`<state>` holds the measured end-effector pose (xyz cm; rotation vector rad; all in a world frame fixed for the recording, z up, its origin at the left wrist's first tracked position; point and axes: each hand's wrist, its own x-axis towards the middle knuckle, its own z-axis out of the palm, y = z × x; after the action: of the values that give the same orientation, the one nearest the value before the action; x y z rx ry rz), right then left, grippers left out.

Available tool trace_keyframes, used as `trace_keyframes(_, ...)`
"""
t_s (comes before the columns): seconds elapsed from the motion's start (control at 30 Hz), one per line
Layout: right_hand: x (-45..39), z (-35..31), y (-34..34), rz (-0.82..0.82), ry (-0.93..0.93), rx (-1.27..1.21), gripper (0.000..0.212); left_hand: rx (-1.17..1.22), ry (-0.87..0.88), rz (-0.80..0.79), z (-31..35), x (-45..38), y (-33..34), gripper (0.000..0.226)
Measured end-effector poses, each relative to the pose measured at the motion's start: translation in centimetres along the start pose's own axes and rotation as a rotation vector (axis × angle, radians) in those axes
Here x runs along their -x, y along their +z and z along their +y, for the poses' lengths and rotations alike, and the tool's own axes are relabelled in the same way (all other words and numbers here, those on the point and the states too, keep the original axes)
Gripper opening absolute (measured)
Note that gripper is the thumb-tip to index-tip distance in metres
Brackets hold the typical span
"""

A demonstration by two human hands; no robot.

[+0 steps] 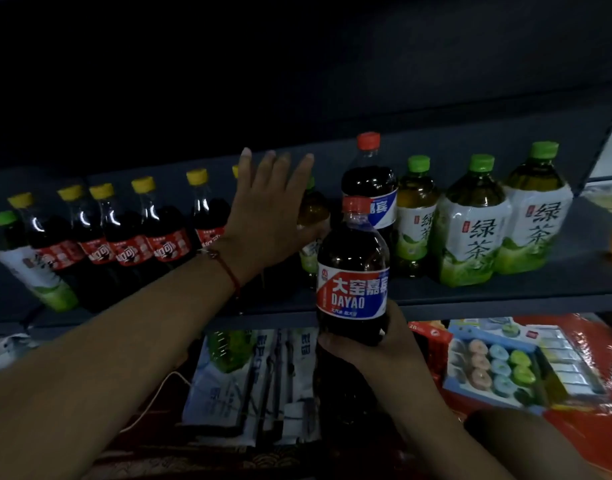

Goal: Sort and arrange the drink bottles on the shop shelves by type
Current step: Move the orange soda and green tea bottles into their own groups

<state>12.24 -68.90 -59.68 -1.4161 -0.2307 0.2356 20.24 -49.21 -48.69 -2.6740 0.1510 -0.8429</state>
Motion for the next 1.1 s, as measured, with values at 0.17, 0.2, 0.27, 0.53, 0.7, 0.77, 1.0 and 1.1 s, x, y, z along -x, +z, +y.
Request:
trace_keyframes(0.17, 0.1, -0.2, -1.2, 0.011, 0.001, 0.014, 0.070, -0.079, -0.032, -0.064, 0.4, -1.1, 1.9, 0.111)
trace_keyframes(0.2, 0.1, -0.3, -1.5, 0.009, -0.003, 0.018, 0.069, -0.072, -0.036, -0.069, 0.5, -1.1, 2.0, 0.110)
trace_keyframes(0.27, 0.1, -0.5, -1.9, 0.010, -0.010, 0.023, 0.066, -0.029, -0.042, -0.076, 0.7, -1.2, 2.2, 0.108)
trace_keyframes(0.53, 0.2, -1.0, -2.3, 0.074, -0.031, -0.025, 0.065, 0.206, -0.065, -0.025, 2.2, 0.2, 2.3, 0.098)
trace_keyframes(0.7, 0.3, -1.4, -2.0, 0.070, -0.076, 0.013, 0.070, 0.408, -0.087, 0.077, 2.5, 2.2, 1.0, 0.088)
trace_keyframes(0.77, 0.5, -1.6, -2.1, 0.081, -0.088, 0.046, 0.072, 0.527, -0.133, 0.152, 2.3, 3.6, 0.2, 0.085)
trace_keyframes(1.0, 0.5, -2.1, -1.7, 0.094, -0.117, 0.138, 0.066, 1.030, -0.407, 0.155, 1.7, 10.7, -1.8, 0.091)
trace_keyframes(1.1, 0.2, -1.8, -0.8, 0.093, -0.112, 0.172, 0.065, 1.179, -0.483, 0.199, 1.1, 14.0, -1.4, 0.092)
